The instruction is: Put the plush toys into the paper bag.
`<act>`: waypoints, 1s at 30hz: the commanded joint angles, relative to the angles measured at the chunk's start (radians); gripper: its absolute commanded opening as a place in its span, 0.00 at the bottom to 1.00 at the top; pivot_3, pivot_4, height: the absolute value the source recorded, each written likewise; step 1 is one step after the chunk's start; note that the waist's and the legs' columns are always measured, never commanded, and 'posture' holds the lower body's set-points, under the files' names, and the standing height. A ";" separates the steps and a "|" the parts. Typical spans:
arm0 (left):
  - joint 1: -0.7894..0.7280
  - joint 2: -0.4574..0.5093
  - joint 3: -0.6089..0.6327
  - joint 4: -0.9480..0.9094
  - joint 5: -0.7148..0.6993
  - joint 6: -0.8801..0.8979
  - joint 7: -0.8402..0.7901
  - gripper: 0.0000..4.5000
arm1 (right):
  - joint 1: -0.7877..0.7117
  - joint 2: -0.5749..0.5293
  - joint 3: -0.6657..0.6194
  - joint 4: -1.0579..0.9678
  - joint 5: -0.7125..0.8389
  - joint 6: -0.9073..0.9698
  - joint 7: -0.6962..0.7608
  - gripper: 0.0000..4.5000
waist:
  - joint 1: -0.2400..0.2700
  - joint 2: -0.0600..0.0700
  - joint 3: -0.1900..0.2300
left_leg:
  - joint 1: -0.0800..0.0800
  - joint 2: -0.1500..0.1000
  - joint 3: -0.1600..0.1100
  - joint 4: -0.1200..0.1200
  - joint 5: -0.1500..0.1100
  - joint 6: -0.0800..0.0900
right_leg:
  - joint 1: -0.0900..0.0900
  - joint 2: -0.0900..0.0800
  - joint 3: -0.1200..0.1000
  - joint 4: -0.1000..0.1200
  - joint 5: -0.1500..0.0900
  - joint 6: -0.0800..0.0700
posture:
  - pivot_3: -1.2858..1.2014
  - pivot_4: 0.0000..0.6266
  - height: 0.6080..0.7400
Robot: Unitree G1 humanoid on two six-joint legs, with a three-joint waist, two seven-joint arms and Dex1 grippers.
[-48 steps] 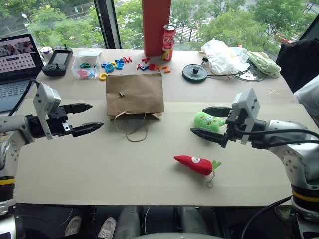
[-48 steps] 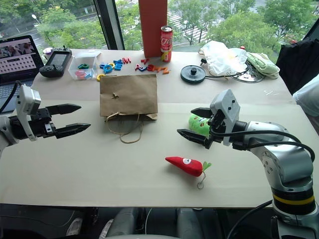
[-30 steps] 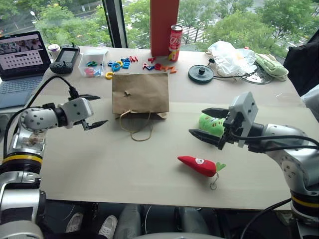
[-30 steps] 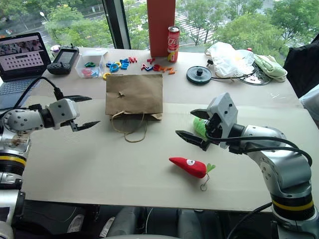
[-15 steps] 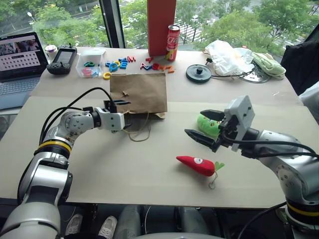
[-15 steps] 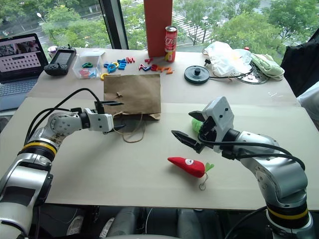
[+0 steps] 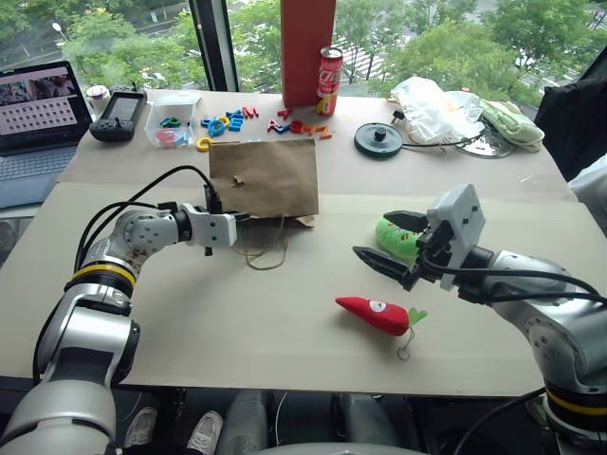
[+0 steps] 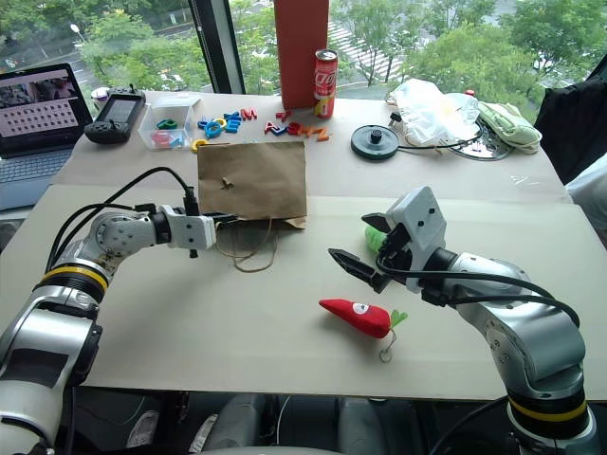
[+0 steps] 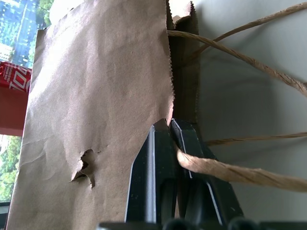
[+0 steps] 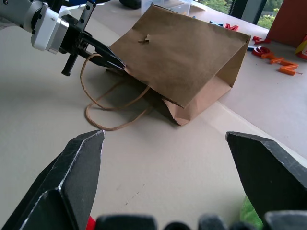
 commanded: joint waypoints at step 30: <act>0.222 -0.013 0.214 -0.836 -0.656 0.739 -0.457 0.00 | -0.207 0.283 0.262 0.258 -0.195 -0.060 -0.160 0.54 | -0.021 0.000 0.000 | 0.001 0.002 -0.006 0.002 0.001 -0.001 | 0.001 0.004 0.003 0.002 0.000 0.000 | 0.52 0.24 0.99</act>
